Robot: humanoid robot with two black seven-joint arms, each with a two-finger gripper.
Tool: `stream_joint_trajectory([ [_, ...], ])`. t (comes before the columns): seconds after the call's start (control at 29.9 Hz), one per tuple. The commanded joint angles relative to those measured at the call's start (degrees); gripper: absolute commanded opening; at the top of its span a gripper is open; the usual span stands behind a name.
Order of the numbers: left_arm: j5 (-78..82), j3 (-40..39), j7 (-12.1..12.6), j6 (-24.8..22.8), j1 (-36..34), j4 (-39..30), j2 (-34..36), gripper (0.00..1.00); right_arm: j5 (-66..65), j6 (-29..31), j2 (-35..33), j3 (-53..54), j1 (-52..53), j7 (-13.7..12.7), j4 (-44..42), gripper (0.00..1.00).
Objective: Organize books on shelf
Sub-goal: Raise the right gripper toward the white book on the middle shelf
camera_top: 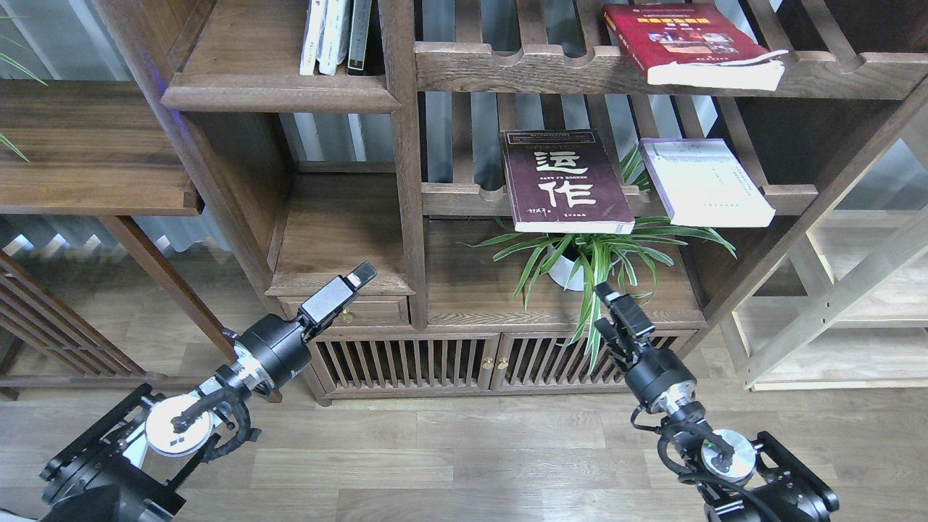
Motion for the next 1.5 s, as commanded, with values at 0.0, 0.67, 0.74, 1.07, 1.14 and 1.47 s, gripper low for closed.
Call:
stream_joint_trajectory([
  [0.0, 0.2, 0.3, 0.0, 0.0, -0.1, 0.0, -0.5, 0.99, -0.1, 0.0, -0.1, 0.5, -0.7, -0.1, 0.3, 1.0],
  [0.67, -0.3, 0.0, -0.5, 0.0, -1.6, 0.6, 0.8, 0.99, -0.5, 0.0, 5.6, 1.9, -0.2, -0.1, -0.9, 1.0],
  [0.74, -0.3, 0.2, -0.2, 0.0, -1.6, 0.6, 0.6, 0.99, -0.5, 0.0, 5.6, 2.1, -0.3, -0.1, -1.1, 1.0],
  [1.07, -0.3, 0.5, -0.5, 0.0, -1.5, 0.5, 0.3, 0.99, -0.5, 0.0, 5.6, 2.0, -0.2, -0.1, -1.6, 1.0],
  [1.14, -0.3, 0.9, -0.4, 0.0, -1.4, 0.5, 0.3, 0.99, -0.4, 0.0, 5.6, 2.1, -0.1, -0.1, -1.6, 1.0],
  [1.47, -0.3, 0.9, -0.2, 0.0, -1.3, 0.4, 0.7, 0.99, -0.1, 0.0, 5.5, 3.5, 0.0, 0.0, -1.9, 1.0],
])
